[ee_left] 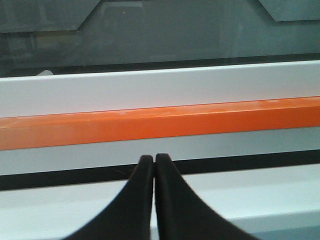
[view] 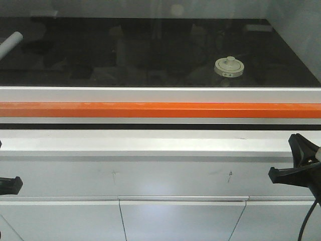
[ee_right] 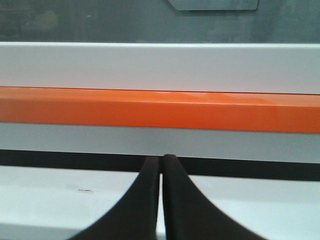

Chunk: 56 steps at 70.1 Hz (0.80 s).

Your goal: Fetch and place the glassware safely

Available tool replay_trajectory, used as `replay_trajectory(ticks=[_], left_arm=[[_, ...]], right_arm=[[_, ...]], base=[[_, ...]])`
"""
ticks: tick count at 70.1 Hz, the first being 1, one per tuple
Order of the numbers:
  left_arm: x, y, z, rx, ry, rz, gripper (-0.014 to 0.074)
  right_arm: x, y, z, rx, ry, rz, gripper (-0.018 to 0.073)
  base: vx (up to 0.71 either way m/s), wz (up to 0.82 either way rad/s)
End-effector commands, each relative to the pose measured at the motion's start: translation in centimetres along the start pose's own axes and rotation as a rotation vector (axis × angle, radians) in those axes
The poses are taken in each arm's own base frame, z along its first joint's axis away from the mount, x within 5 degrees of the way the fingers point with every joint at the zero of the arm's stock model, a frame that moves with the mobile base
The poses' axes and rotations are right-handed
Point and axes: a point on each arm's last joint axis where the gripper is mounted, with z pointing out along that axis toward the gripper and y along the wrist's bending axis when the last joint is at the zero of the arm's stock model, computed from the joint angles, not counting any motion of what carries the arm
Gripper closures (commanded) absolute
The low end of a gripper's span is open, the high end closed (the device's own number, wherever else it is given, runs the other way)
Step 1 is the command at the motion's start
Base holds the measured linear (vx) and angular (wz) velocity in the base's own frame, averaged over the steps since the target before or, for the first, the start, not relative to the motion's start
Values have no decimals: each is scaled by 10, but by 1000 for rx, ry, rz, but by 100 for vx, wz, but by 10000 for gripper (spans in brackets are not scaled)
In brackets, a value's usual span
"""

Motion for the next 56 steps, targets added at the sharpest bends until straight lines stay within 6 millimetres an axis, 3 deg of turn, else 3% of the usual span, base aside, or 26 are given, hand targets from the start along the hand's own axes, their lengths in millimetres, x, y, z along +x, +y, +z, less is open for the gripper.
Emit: replay_trajectory(ticks=[1,56], left_arm=[[-14,0,6,5,-127,-4,603],[15,0,35,19,-96,-30,603]], right_arm=[[-15,-2,5,17,-142,-23,561],[-2,-4,19,35,-135,-129,561]], base=[[0,0],[0,0]])
